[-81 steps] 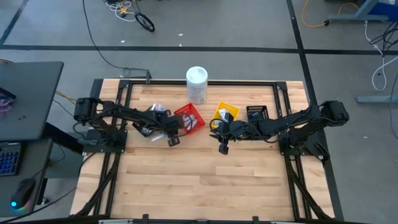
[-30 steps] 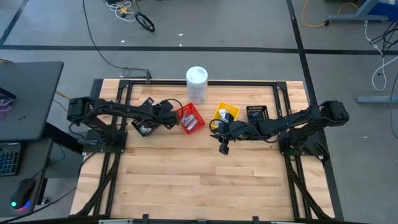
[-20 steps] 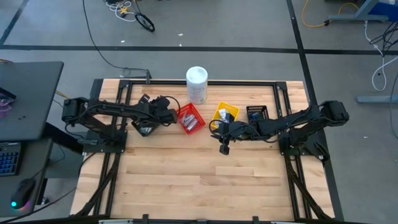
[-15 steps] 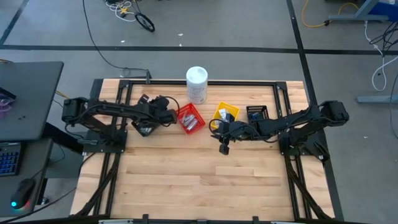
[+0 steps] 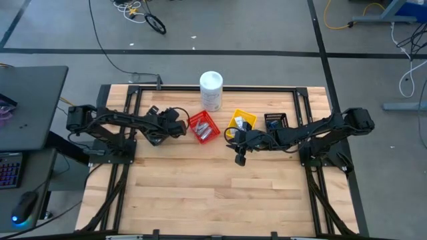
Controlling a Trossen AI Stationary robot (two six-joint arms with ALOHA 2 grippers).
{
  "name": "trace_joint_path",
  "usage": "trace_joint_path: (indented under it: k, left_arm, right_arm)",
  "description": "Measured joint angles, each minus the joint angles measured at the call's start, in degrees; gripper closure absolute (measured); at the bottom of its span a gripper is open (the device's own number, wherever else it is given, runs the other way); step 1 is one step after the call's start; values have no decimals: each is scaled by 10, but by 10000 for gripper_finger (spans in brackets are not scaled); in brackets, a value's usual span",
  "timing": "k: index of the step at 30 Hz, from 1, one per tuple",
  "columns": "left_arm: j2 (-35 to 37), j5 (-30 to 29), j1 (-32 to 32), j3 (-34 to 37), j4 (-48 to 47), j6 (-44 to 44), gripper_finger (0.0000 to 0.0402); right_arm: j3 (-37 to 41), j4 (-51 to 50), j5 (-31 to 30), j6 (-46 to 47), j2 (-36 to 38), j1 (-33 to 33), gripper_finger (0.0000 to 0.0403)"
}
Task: Pick & Place Travel size toiletries
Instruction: Put the blue toothbrush into the left black basket, then return to Home Position
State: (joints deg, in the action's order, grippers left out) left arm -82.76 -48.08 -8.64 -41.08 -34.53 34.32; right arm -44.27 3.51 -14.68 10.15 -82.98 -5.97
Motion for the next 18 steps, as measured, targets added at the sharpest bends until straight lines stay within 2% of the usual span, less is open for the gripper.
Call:
trace_joint_path:
  k: [2, 9, 12, 14, 18]
  left_arm:
    - [0, 19, 0, 0, 0, 1, 312]
    - [0, 27, 0, 0, -2, -10, 250]
    - [0, -6, 1, -8, -3, -9, 228]
    - [0, -22, 1, -21, -8, -9, 222]
    - [0, -19, 13, -59, -40, -11, 220]
  right_arm:
    - [0, 1, 0, 0, 0, 0, 299]
    - [0, 1, 0, 0, 0, 0, 299]
    - [0, 1, -1, 0, 0, 0, 299]
    - [0, 1, -1, 0, 0, 0, 299]
    - [0, 1, -1, 0, 0, 0, 299]
